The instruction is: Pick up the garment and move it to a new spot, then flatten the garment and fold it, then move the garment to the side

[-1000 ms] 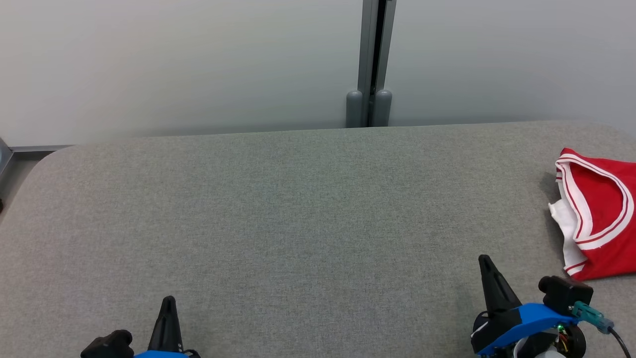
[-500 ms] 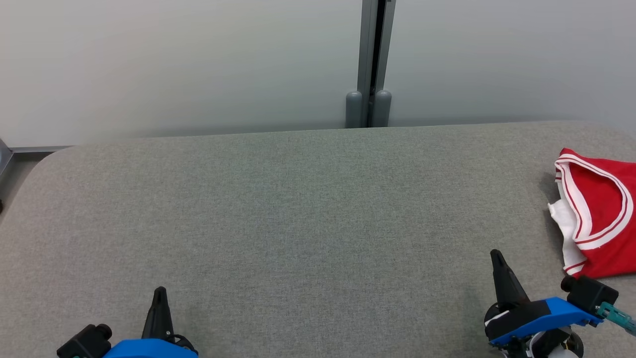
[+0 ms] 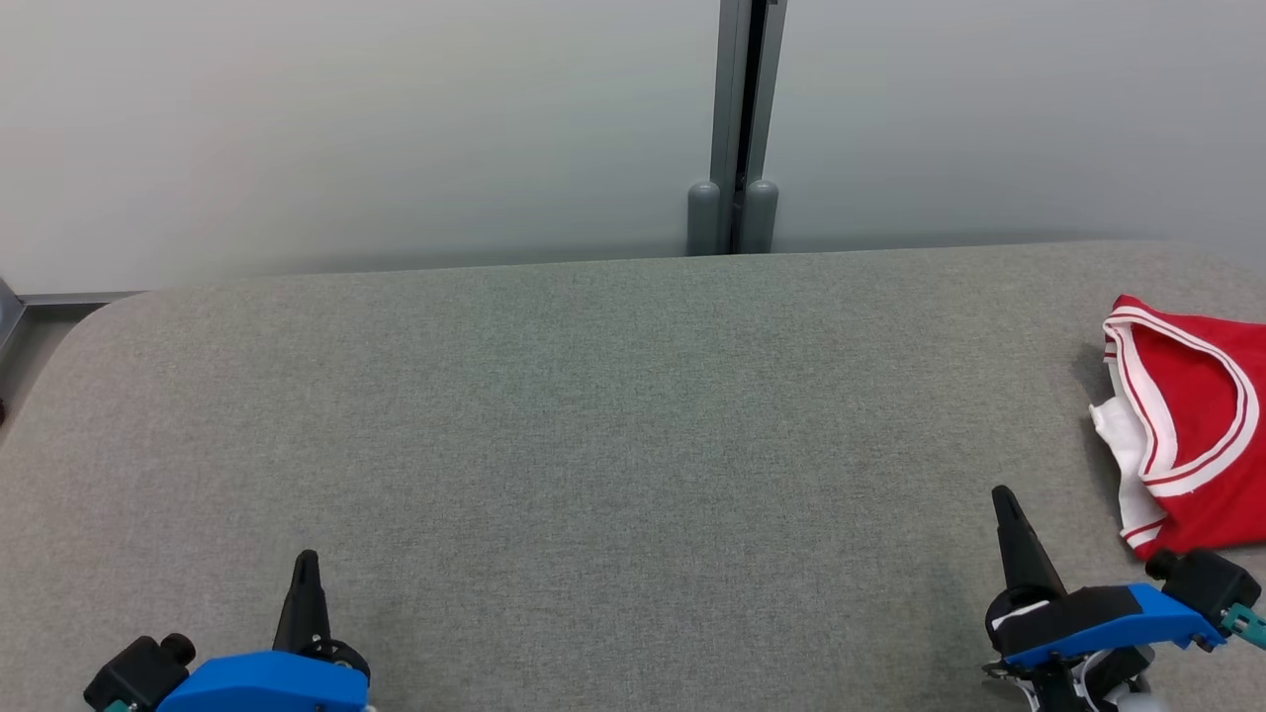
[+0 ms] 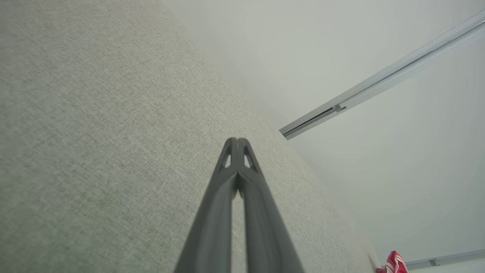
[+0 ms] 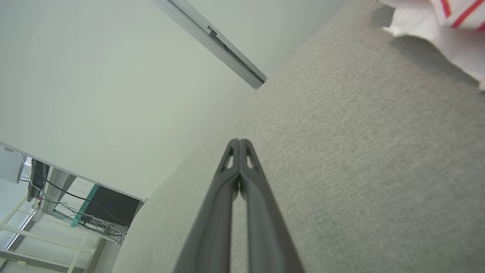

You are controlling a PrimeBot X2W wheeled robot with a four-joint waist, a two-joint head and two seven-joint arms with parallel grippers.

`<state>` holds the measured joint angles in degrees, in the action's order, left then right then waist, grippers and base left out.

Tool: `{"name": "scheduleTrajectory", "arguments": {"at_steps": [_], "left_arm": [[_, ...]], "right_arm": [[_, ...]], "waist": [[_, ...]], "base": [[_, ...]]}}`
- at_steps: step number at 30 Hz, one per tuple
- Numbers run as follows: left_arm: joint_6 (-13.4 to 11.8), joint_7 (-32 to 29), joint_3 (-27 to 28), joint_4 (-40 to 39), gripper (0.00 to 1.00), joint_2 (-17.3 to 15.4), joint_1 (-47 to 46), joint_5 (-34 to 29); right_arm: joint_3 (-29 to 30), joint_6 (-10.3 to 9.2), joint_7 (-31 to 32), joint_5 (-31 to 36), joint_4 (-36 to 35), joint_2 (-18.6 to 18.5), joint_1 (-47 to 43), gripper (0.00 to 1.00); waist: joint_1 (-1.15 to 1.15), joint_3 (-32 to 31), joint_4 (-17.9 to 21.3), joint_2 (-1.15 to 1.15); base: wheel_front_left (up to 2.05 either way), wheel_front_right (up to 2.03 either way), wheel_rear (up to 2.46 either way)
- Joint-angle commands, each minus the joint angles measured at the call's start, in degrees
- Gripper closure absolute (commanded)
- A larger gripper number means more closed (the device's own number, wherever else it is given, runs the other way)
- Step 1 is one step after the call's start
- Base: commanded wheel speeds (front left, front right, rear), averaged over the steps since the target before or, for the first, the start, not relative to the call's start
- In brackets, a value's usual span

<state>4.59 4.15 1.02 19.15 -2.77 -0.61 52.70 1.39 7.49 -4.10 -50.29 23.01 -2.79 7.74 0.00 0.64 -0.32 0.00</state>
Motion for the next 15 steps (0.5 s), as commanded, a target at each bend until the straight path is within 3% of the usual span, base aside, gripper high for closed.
{"name": "scheduleTrajectory", "arguments": {"at_steps": [1, 15], "left_arm": [[0.41, -0.5, 0.44, -1.05, 1.0, -0.1, -1.83, 2.07], [1.05, -2.88, 1.64, -2.09, 1.0, -0.11, -2.84, 10.85]], "right_arm": [[0.4, 0.0, 0.45, -2.33, -1.25, -0.12, -0.09, 1.0], [1.54, 0.0, 2.86, -11.66, -3.15, -0.13, -0.52, 1.0]], "waist": [[0.0, -0.01, 0.01, 0.0], [0.0, -0.09, 0.06, 0.0]], "base": [[0.0, 0.0, 0.0], [0.0, 0.0, 0.0]]}}
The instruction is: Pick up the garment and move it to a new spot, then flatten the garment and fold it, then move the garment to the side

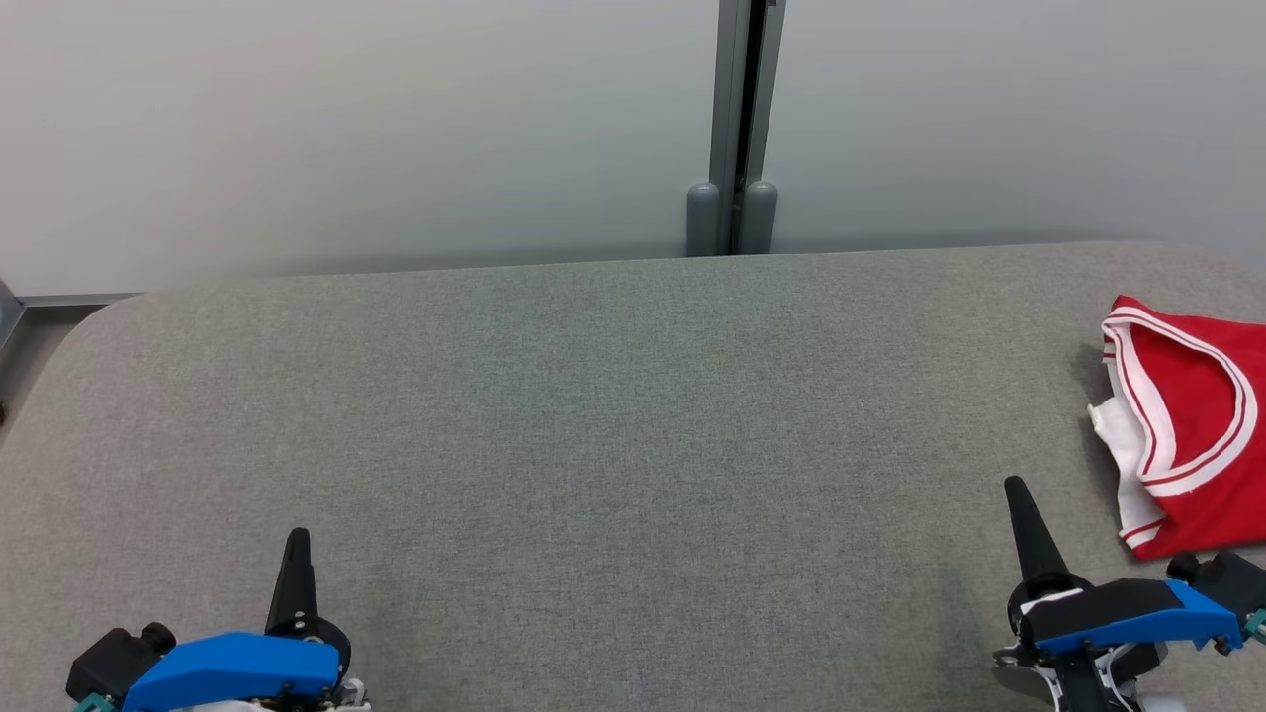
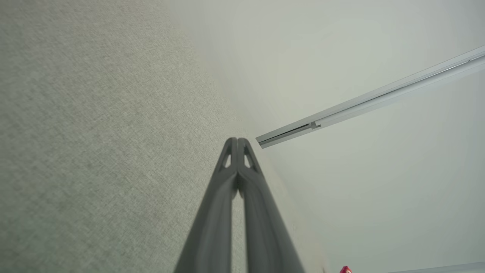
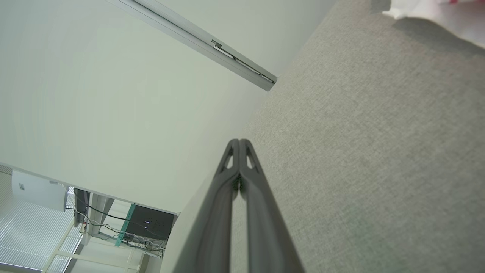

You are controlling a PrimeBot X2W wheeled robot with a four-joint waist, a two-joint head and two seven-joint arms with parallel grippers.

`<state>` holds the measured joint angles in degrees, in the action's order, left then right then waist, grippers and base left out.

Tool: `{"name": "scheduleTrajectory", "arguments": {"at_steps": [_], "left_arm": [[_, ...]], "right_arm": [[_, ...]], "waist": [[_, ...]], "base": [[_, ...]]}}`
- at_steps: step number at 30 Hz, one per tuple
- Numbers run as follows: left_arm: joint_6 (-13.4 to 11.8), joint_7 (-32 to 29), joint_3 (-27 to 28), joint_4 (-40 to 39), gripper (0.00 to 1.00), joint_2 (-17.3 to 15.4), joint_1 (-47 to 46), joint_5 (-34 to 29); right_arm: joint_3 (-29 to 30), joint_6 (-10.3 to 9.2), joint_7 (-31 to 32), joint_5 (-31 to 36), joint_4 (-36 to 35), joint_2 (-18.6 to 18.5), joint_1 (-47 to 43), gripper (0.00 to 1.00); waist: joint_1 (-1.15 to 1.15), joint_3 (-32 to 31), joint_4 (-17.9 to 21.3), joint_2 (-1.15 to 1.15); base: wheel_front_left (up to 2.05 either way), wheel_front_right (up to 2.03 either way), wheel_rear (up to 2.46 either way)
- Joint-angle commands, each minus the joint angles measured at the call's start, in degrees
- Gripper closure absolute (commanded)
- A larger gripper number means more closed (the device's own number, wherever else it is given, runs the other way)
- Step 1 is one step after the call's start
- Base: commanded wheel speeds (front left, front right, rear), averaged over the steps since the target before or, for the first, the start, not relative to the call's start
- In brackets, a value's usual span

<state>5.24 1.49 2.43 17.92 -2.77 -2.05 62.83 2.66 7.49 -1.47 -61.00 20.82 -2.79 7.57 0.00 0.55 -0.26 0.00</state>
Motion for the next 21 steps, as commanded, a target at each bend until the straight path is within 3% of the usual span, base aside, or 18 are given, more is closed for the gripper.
{"name": "scheduleTrajectory", "arguments": {"at_steps": [1, 21], "left_arm": [[0.4, -0.39, 0.29, -0.91, 1.0, -0.11, -1.43, 1.33], [1.17, -3.34, 1.84, -2.13, 1.0, -0.13, -2.59, 11.99]], "right_arm": [[0.35, 0.0, 0.38, -1.54, -1.1, -0.13, -0.37, 1.0], [1.72, 0.01, 3.35, -12.78, -3.33, -0.14, -0.78, 1.0]], "waist": [[0.0, -0.01, 0.0, 0.0], [0.0, -0.12, 0.08, 0.0]], "base": [[0.0, 0.0, 0.0], [0.0, 0.0, 0.0]]}}
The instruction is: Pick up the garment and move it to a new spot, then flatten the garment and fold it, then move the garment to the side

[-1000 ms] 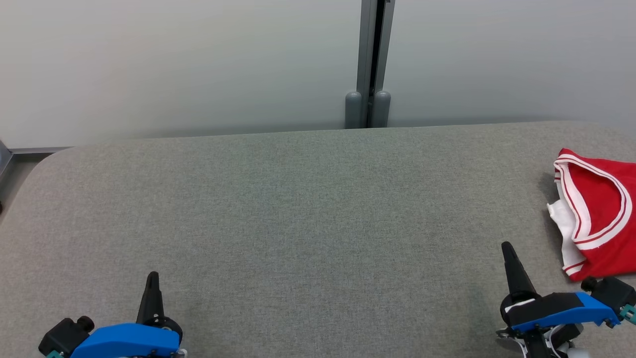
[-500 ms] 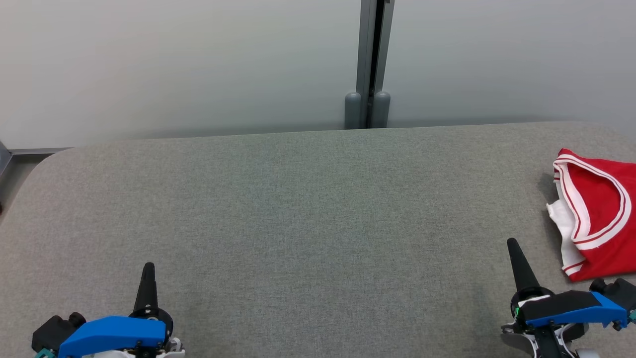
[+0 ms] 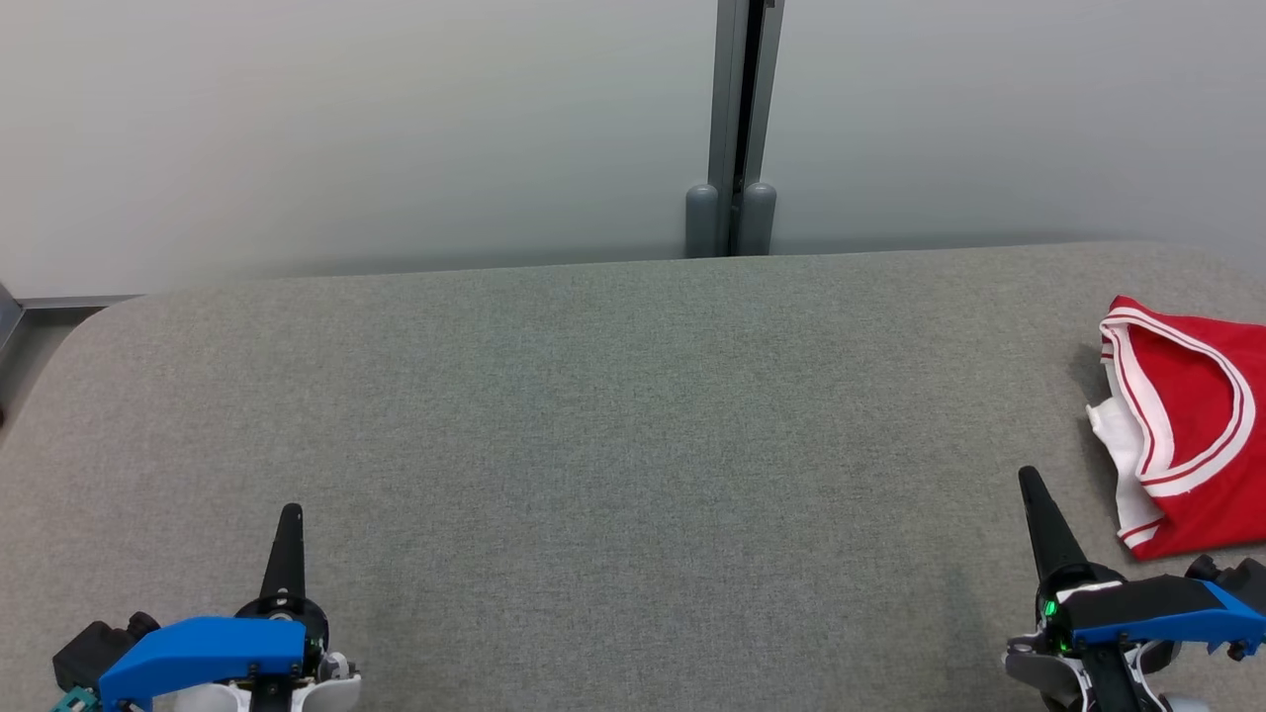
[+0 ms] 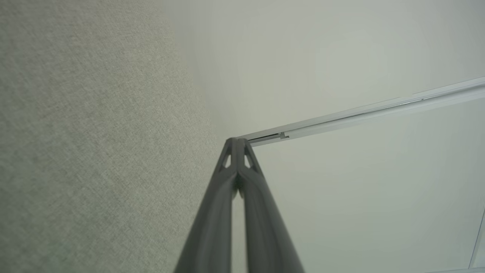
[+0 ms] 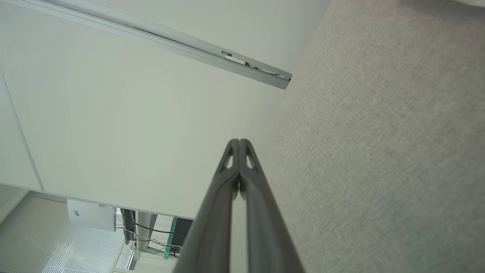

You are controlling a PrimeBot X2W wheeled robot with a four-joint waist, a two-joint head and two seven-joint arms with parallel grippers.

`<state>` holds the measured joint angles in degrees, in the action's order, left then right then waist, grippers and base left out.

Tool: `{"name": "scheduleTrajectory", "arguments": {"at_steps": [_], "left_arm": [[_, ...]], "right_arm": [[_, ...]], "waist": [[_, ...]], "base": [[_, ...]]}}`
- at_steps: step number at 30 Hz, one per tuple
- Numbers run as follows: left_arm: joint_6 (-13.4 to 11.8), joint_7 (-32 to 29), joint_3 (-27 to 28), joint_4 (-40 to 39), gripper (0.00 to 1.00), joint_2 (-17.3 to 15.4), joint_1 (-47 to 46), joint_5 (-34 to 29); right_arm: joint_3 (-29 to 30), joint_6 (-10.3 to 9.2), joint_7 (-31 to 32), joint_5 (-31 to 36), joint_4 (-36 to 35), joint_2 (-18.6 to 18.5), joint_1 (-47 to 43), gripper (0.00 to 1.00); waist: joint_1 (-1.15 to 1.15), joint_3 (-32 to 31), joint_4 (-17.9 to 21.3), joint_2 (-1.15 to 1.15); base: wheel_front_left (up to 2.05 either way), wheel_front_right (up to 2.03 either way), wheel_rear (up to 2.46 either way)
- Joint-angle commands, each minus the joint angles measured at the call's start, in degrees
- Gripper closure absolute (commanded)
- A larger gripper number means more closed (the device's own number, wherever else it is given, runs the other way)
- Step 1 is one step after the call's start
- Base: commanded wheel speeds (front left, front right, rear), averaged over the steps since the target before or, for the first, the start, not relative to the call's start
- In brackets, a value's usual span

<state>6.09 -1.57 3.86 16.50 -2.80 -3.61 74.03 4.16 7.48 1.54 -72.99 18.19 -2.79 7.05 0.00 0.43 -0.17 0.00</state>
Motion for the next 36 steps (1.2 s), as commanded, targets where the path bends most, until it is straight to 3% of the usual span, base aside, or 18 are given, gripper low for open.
{"name": "scheduleTrajectory", "arguments": {"at_steps": [1, 36], "left_arm": [[0.36, -0.4, 0.46, -0.76, 1.0, -0.1, -1.11, 1.28], [1.43, -4.45, 2.43, -2.4, 1.0, -0.12, -2.75, 15.99]], "right_arm": [[0.3, 0.02, 0.44, -1.31, -0.8, -0.14, -0.28, 1.0], [2.21, 0.02, 4.51, -16.97, -3.91, -0.16, -1.07, 1.0]], "waist": [[0.0, -0.01, 0.0, 0.0], [0.0, -0.21, 0.14, 0.0]], "base": [[0.0, 0.0, 0.0], [0.0, 0.0, 0.0]]}}
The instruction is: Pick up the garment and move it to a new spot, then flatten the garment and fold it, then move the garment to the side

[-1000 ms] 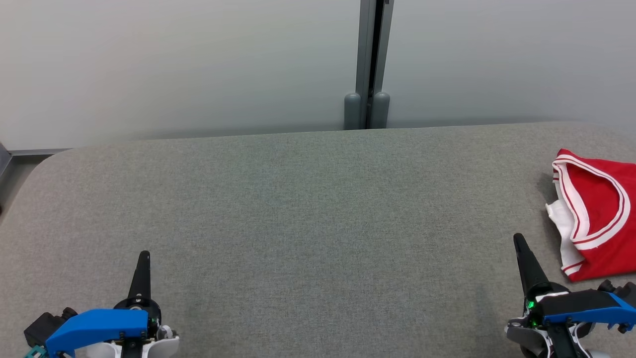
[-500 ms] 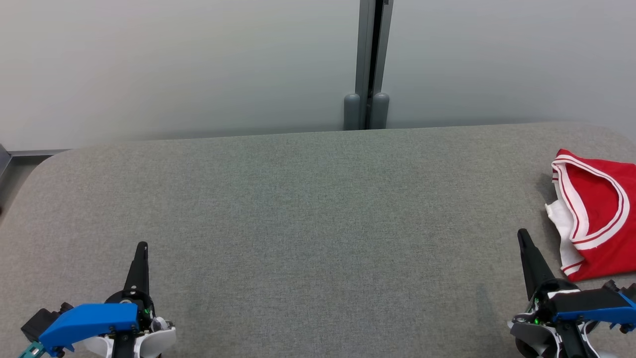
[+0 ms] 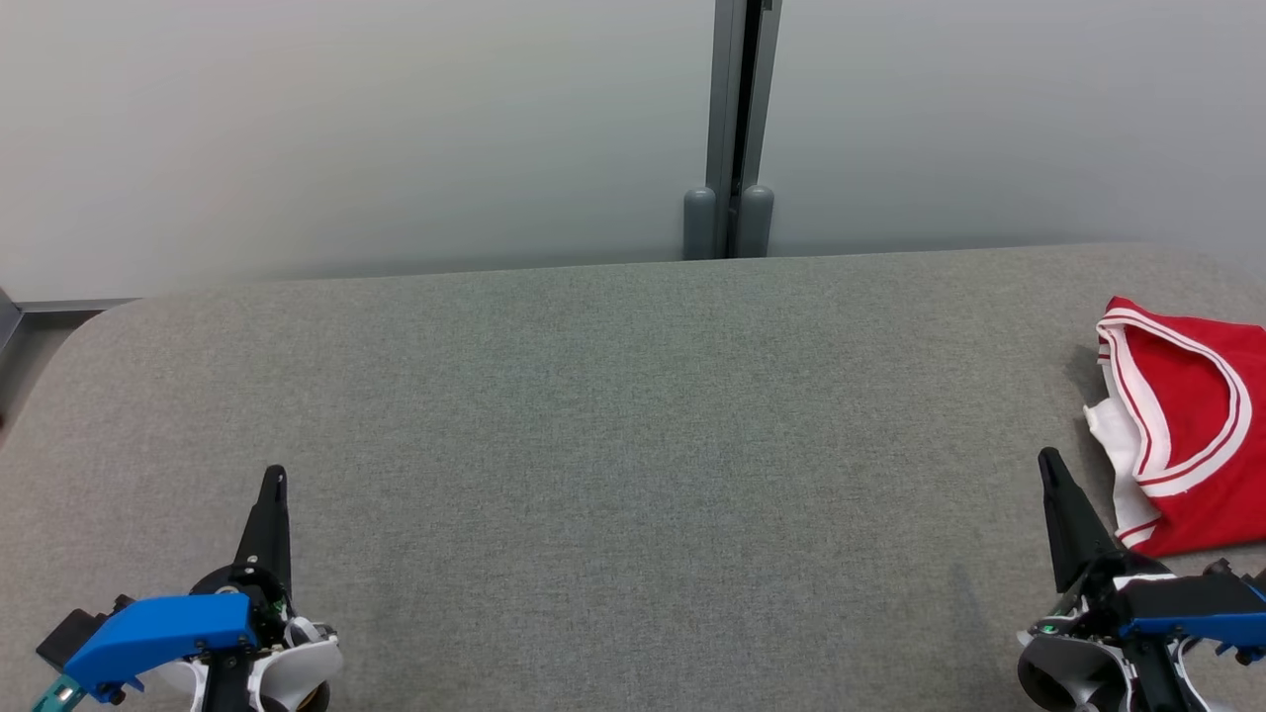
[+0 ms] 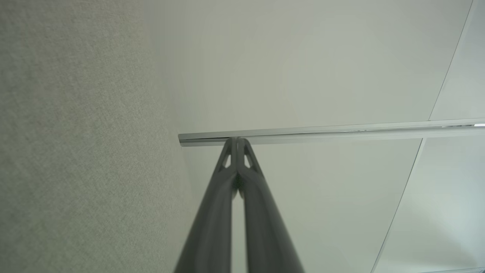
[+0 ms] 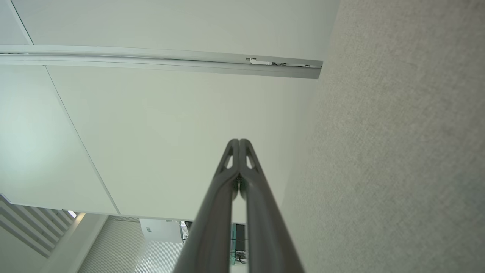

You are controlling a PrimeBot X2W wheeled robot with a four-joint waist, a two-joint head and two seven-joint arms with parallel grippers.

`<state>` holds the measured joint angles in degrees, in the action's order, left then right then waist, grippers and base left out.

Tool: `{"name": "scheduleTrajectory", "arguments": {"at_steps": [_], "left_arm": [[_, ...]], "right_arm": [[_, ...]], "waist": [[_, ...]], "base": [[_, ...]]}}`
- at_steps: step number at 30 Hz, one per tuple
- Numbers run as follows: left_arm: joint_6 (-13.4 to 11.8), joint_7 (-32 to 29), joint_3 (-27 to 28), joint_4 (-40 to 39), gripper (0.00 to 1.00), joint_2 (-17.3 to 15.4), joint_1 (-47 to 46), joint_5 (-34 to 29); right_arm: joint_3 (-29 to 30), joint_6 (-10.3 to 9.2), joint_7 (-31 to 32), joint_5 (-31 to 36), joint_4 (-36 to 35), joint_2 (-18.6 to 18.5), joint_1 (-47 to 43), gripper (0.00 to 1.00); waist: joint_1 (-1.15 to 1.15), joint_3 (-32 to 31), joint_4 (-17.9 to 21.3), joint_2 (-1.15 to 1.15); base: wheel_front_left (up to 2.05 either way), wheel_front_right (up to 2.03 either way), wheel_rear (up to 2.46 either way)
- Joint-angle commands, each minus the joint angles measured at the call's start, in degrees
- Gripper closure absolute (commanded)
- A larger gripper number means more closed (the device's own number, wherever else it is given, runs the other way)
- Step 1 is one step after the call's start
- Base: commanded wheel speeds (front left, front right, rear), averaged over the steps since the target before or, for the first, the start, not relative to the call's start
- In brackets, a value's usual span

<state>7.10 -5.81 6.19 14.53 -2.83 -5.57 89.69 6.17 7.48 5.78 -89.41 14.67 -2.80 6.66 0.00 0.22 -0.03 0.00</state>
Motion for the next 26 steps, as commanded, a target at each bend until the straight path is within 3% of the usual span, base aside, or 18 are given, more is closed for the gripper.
{"name": "scheduleTrajectory", "arguments": {"at_steps": [1, 26], "left_arm": [[0.47, -0.34, 0.14, -0.44, 1.0, -0.08, -0.79, 0.69], [0.55, -0.95, 0.44, -0.65, 1.0, -0.09, -0.97, 2.81]], "right_arm": [[0.25, 0.02, 0.4, -0.92, -0.46, -0.15, -0.67, 1.0], [0.49, 0.02, 0.94, -3.07, -0.86, -0.15, -0.79, 1.0]], "waist": [[0.0, 0.0, 0.0, 0.0], [0.0, -0.04, 0.03, 0.0]], "base": [[0.0, 0.0, 0.0], [0.0, 0.0, 0.0]]}}
